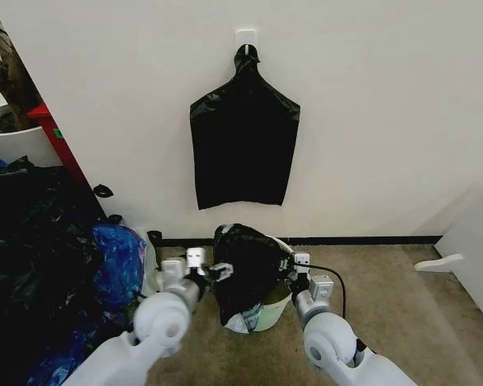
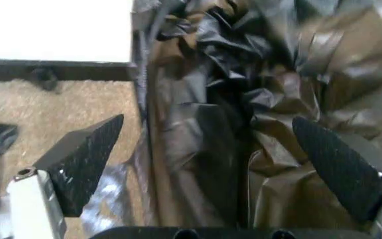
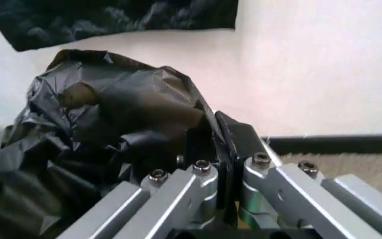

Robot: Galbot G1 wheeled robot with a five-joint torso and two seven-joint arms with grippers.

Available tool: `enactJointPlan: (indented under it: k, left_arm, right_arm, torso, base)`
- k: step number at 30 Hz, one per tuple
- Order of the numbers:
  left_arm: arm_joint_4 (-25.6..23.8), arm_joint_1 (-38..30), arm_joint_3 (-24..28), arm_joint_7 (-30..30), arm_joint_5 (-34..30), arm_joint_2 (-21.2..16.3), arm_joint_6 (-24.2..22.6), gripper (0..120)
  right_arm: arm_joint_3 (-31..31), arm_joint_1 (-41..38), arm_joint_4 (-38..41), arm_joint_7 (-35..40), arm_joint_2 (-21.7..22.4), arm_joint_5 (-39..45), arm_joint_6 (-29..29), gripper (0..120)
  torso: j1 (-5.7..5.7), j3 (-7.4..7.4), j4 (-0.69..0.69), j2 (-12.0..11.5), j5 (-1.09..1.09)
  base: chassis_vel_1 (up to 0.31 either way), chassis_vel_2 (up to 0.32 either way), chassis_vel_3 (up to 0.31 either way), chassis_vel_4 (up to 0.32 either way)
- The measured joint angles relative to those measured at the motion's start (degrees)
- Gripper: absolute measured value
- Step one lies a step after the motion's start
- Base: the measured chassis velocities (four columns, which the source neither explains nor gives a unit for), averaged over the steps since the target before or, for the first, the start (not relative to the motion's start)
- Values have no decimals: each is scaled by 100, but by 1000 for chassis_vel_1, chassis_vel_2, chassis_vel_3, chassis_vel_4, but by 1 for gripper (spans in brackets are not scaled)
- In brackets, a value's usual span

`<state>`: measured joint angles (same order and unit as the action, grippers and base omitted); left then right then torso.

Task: Place the garbage bag over the trash bin.

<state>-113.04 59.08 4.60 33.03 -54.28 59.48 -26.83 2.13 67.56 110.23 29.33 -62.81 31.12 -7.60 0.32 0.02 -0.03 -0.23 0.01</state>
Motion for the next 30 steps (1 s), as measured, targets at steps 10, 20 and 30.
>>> enactJointPlan:
  k: [10,20,30]
  left_arm:
    - [444,-288,296,361,212,328,-318,92]
    - [841,-491,492,745,281,689,-578,54]
    - [839,-466,338,912,201,613,-758,18]
  right_arm:
    - [23,89,20,-17,6,-178,71,0]
    - [41,104,19,15,-17,-176,49,0]
    - [41,106,-37,-4,1,-289,191,0]
  torso:
    - [0,0,1,0,1]
    - [0,-1,1,0,2]
    - [0,-1,0,0,1]
  base:
    - [0,0,0,0]
    - [0,0,0,0]
    - [0,0,0,0]
